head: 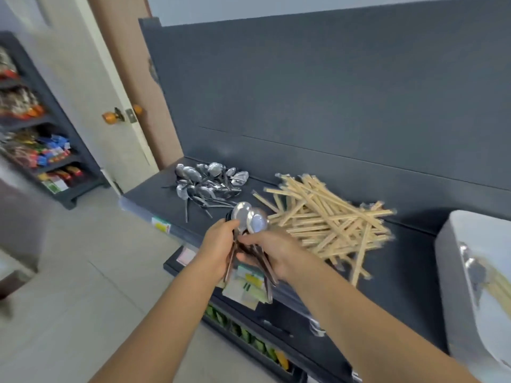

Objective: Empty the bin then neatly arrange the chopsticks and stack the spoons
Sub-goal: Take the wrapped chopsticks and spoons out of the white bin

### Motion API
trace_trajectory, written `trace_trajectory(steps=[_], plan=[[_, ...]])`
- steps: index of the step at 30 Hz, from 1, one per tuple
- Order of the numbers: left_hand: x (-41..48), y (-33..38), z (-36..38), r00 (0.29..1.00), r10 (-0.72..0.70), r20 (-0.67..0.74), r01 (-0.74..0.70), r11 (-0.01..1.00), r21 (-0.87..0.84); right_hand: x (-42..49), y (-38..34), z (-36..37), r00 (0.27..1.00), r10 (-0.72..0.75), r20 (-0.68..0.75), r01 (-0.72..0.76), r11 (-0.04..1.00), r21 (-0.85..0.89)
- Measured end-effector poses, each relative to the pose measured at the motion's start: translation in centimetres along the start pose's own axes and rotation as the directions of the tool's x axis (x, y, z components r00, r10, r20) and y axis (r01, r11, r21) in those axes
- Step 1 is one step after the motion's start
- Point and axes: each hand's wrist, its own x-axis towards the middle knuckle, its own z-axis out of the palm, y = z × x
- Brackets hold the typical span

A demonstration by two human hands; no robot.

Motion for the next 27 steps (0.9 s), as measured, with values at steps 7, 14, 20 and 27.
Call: trace_trajectory(steps=[7,14,20,27], plan=[[8.6,1.7,-10.1,0.995,-0.082,0.062,0.061,0.953,0.296,8.8,1.6,8.6,0.997,0.031,-0.073,-0.031,1.000,-0.004],[20.5,5.8,-13.3,0.975,-0.086,0.206,0.017,0.949,0.316,22.0,-2.4,10.7,0.991,-0.055,-0.123,0.039,0.992,-0.122],[32.9,8.3,-12.9,0.968,-0.054,0.246,-0.059,0.902,0.429,33.3,-6.6,10.6,0.931,-0.206,-0.302,0.071,0.912,-0.404],[41.8,9.7,-11.3,0.869,-0.059,0.491,-0.357,0.613,0.705,37.8,-8.0,10.0,0.831,-0.290,-0.475,-0.050,0.812,-0.582]])
